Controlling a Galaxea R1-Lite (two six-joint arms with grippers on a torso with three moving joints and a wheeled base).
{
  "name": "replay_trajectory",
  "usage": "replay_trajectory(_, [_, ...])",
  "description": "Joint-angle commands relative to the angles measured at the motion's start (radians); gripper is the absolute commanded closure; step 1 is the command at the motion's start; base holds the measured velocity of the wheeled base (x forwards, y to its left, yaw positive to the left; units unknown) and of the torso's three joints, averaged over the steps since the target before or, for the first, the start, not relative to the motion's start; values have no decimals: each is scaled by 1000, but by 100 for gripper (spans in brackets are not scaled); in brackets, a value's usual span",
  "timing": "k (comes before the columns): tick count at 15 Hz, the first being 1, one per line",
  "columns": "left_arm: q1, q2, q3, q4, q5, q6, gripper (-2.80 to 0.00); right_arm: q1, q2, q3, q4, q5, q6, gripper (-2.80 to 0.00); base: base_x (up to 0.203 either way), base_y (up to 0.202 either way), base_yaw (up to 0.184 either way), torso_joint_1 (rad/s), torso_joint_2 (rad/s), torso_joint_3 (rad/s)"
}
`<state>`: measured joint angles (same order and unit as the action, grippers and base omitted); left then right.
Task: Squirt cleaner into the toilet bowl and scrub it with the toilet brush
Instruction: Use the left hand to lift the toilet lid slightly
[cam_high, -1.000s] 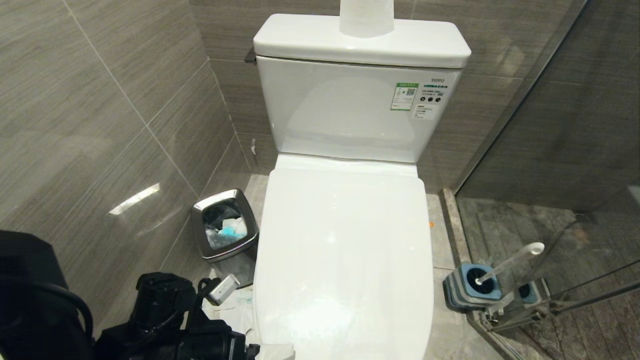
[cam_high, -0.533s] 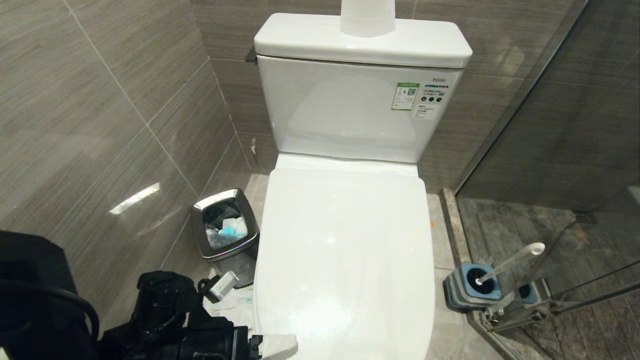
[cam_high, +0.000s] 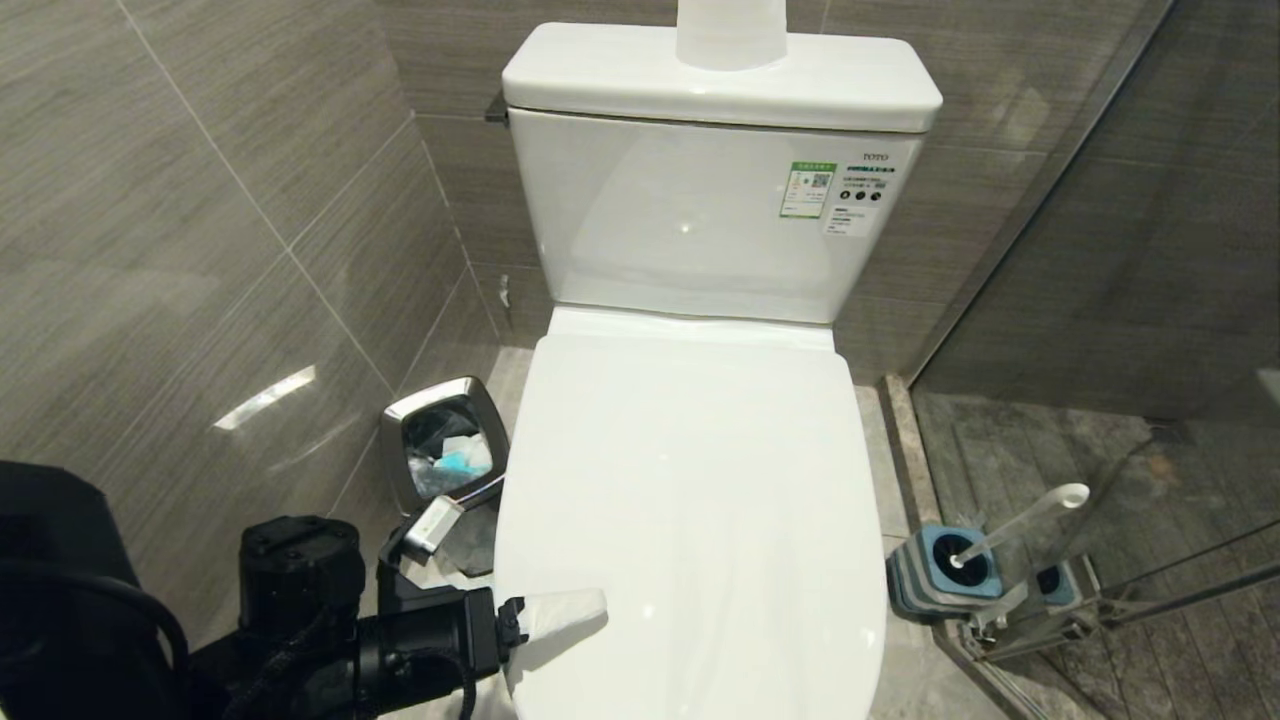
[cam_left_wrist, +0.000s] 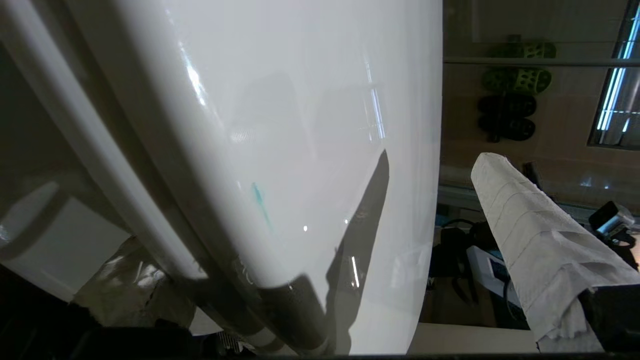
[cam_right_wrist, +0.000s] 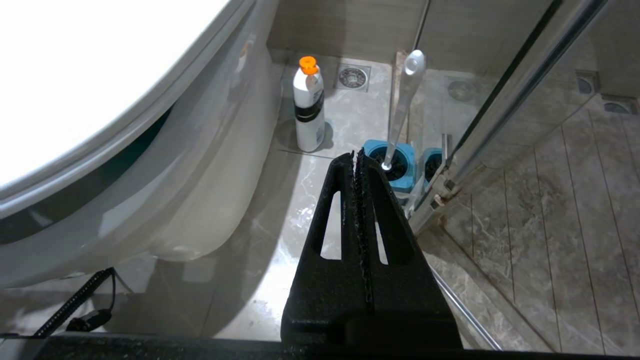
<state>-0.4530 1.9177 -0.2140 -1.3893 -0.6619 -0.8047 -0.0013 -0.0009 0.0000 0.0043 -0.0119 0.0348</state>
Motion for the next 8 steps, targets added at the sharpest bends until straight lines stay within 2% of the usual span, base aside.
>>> replay_trajectory(1, [8, -27, 15, -5, 1, -5, -280, 0, 1, 2, 0, 0, 0, 0, 0, 0, 0, 0, 0, 0])
replay_trajectory(8, [39, -98, 57, -5, 1, 3, -280, 0, 1, 1, 0, 0, 0, 0, 0, 0, 0, 0, 0, 0])
